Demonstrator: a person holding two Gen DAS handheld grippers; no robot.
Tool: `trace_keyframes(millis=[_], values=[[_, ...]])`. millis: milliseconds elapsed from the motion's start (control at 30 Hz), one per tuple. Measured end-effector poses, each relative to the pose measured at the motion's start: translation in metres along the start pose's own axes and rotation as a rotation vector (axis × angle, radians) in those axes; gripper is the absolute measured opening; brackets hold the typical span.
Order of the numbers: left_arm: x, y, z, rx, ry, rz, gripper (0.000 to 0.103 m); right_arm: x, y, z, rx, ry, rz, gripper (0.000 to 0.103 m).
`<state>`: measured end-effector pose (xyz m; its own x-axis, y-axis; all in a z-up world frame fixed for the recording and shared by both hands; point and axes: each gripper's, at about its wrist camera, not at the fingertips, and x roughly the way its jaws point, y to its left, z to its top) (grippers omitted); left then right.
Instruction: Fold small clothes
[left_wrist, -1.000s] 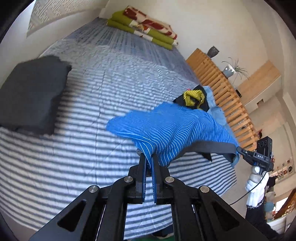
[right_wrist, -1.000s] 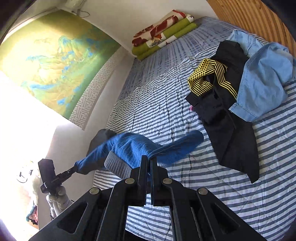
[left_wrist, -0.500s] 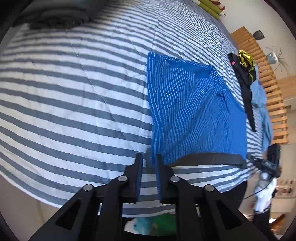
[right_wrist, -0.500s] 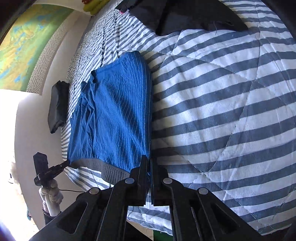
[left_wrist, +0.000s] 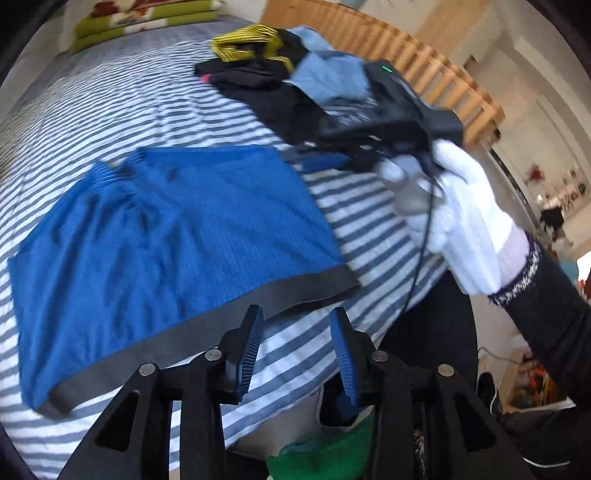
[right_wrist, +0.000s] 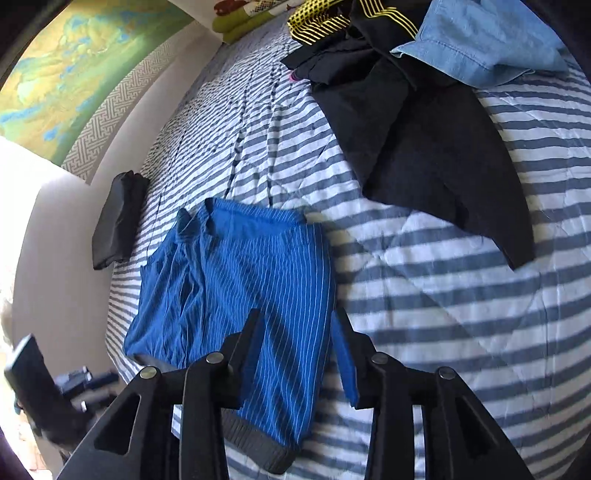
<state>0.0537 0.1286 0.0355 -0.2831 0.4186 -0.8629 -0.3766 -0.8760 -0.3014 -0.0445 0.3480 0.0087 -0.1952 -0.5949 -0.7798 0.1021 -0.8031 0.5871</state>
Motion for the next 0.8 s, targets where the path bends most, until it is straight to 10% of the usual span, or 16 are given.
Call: trace_keyframes(millis=[400,700,800], values=[[0.102,-0.068,0.015,0.145,0.149,0.110,0.053,0.031,-0.026,0.029,0.099,0.048,0.102,0.034],[0.100,-0.073,0.017,0.135,0.132,0.096,0.004,0.031,-0.022,0.034,0.035,0.004,0.063,0.031],[0.079,-0.066,0.022,0.042,0.082,-0.006,0.004,0.035,-0.021,0.037,0.061,0.008,0.076,0.004]])
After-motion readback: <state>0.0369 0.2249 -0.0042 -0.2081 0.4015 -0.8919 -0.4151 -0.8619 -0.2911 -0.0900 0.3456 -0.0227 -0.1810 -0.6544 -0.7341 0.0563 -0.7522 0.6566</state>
